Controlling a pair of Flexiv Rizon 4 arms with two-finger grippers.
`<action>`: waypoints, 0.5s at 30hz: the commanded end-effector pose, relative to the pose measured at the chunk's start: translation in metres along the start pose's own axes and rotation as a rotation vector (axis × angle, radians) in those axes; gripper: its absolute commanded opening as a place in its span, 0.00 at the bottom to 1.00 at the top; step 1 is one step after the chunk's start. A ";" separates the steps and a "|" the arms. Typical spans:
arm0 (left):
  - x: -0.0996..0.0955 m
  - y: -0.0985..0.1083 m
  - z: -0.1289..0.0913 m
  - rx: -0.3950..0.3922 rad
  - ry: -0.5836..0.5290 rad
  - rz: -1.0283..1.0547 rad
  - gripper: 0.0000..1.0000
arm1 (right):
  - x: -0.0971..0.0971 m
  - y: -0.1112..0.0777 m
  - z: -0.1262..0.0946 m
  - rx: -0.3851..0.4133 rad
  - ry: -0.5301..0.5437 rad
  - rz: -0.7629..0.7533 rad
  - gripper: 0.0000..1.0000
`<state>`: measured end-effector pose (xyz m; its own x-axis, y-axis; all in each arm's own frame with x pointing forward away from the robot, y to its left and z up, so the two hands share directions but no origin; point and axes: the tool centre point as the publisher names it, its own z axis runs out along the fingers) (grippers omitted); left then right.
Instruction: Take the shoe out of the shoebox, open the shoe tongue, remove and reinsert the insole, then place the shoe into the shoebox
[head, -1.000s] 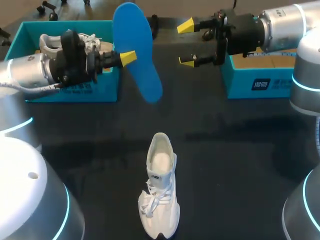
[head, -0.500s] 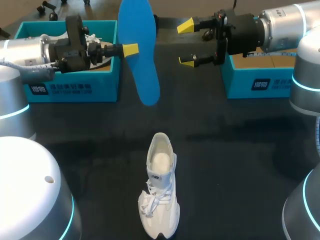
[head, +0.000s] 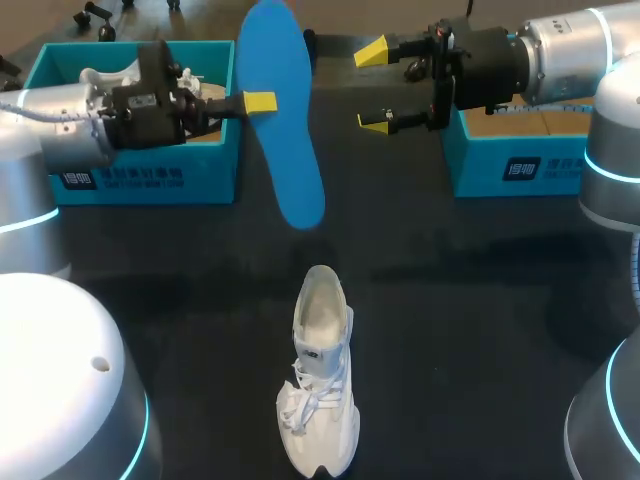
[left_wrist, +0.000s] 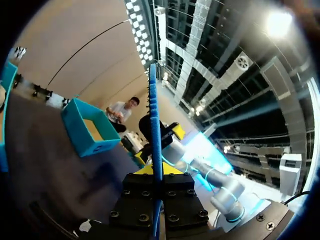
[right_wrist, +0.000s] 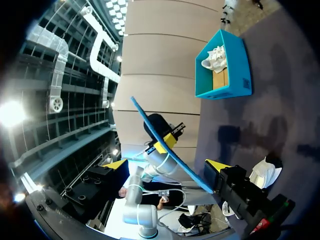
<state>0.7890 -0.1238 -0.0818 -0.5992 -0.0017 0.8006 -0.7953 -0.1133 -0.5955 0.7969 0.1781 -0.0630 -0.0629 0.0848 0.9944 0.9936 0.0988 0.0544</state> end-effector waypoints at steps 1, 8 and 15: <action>-0.006 0.003 -0.001 -0.037 -0.022 -0.407 0.00 | 0.000 0.000 0.001 0.000 -0.002 0.000 1.00; -0.012 0.012 0.000 -0.019 -0.041 -0.520 0.00 | 0.000 0.000 0.001 0.000 -0.002 0.000 1.00; -0.018 0.017 0.000 -0.003 -0.035 -0.575 0.00 | 0.000 0.000 0.001 0.000 -0.002 0.000 1.00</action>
<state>0.7884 -0.1250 -0.1047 -0.1109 0.0239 0.9935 -0.9888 -0.1027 -0.1079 0.7969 0.1781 -0.0630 -0.0629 0.0848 0.9944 0.9936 0.0988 0.0544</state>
